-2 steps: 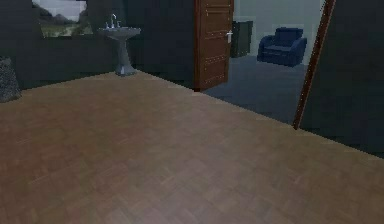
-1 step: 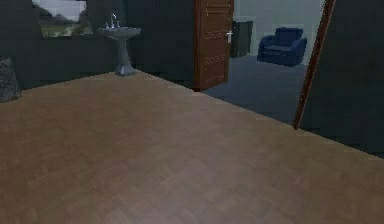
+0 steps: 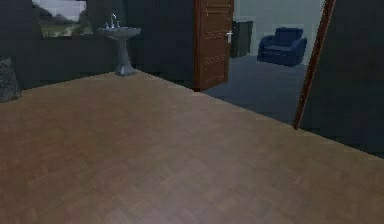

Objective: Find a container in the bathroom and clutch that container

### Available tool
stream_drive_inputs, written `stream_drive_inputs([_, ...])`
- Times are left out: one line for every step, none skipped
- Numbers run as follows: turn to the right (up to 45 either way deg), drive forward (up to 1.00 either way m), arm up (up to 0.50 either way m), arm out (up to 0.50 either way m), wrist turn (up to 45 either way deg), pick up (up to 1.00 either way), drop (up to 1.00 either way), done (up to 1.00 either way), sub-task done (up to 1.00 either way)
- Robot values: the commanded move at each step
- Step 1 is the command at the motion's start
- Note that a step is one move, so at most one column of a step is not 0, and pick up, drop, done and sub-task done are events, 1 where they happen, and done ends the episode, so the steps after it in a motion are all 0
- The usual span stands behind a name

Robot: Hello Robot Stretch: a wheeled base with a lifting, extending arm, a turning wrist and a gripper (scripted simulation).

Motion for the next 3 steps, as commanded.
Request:
stream_drive_inputs([0.0,0.00,0.00,0.00,0.0,1.00,0.00,0.00,0.00])
stream_drive_inputs([0.0,0.00,0.10,0.00,0.0,0.00,0.00,0.00,0.00])
stream_drive_inputs([0.0,0.00,0.00,0.00,0.0,0.00,0.00,1.00,0.00])
